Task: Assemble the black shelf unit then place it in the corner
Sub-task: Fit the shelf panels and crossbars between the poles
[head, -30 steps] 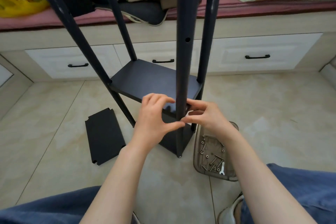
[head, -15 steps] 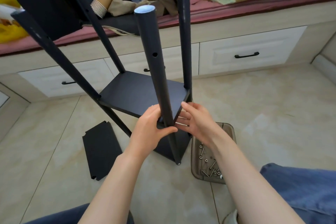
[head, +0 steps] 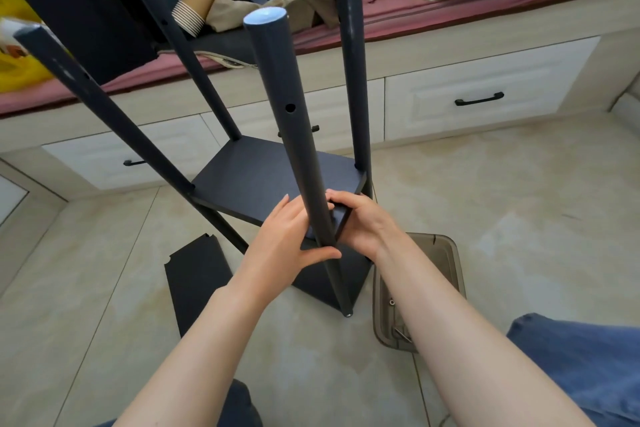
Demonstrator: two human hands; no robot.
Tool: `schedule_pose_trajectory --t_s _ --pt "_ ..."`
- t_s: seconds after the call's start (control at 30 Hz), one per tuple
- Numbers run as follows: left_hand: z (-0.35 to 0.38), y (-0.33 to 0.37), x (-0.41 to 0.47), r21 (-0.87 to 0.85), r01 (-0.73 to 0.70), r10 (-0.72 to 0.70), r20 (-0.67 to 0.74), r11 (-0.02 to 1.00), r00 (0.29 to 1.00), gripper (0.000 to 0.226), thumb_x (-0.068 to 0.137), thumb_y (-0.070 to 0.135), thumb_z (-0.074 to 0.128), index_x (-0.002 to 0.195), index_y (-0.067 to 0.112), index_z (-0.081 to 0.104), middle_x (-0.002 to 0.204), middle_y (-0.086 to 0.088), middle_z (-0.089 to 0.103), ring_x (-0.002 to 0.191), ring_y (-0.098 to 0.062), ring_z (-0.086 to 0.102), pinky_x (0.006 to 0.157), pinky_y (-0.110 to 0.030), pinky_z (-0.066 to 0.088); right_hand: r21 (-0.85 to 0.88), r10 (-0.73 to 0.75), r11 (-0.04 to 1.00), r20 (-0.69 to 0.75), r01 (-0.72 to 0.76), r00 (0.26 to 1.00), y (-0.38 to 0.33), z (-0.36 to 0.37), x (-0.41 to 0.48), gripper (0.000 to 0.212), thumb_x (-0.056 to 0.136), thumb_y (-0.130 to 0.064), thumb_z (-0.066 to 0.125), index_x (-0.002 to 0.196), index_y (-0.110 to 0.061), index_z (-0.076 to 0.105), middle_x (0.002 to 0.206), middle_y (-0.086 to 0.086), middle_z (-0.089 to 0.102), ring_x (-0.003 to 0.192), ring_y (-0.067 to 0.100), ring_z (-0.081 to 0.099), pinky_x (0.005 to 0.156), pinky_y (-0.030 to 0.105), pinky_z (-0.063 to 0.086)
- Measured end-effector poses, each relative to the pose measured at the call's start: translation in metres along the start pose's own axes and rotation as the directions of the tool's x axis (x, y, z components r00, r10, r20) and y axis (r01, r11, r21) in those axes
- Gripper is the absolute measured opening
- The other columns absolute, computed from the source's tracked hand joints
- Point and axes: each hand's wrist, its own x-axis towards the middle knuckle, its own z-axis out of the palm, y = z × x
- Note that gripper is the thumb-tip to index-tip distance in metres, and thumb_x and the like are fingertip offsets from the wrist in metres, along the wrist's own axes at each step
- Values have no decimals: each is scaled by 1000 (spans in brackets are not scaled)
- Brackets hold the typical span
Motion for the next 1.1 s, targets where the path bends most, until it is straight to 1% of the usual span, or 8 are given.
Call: schedule_pose_trajectory --t_s 0.13,0.23,0.33,0.47,0.77,0.93,1.03,1.1 --pt "1 -2 1 10 -2 2 12 1000 1000 71 76 49 70 135 10 62 146 0 55 141 -12 41 119 -55 31 27 0 1000 52 -2 999 -2 1 1 11 96 -9 58 106 -5 60 81 8 72 75 21 72 67 37 59" --pt "4 -4 -2 -8 12 -12 -5 1000 1000 70 78 47 68 137 10 61 149 2 52 138 11 26 120 -55 30 6 24 1000 1 -24 1000 -2 3 -1 40 96 -16 61 131 2 54 95 14 72 84 27 73 70 41 59" --pt "8 -3 -6 -27 26 -27 -24 999 999 69 80 45 67 140 11 59 149 2 52 137 22 14 122 -54 29 -8 43 999 -42 -43 998 -2 2 -3 46 96 -23 62 136 -1 54 107 15 72 96 29 72 75 42 59" --pt "9 -1 -8 -14 26 -26 -38 1000 999 68 81 45 66 138 9 60 147 3 53 138 13 21 121 -53 31 -49 50 998 -33 -51 998 -3 -2 -4 47 96 -27 63 136 -5 54 115 15 70 106 29 68 92 47 56" --pt "9 1 -8 -16 77 -77 -20 997 997 69 78 51 62 137 15 62 145 15 48 138 6 26 123 -46 29 -391 -15 919 -160 -49 987 -14 -99 -39 46 89 -42 67 127 -15 63 125 7 69 116 26 66 95 42 53" --pt "11 0 -8 -76 92 -95 -37 993 995 63 79 46 65 134 15 65 146 9 53 131 31 17 122 -51 31 -558 20 762 -486 -328 873 21 -161 -55 32 92 -22 69 120 -6 66 103 8 76 97 25 73 79 35 58" --pt "11 -1 -7 -84 98 -102 -37 992 994 61 78 44 67 133 16 65 146 8 55 137 14 27 120 -51 34 -628 10 596 -618 -501 786 47 -184 -55 22 94 -8 64 114 1 65 92 13 73 77 22 69 69 32 59" --pt "11 -2 -7 -86 99 -103 -37 991 994 62 78 45 67 133 16 66 146 7 56 139 6 31 119 -52 35 -695 -31 443 -643 -566 765 60 -193 -49 18 94 -6 61 110 0 67 91 14 71 75 24 67 74 36 60"
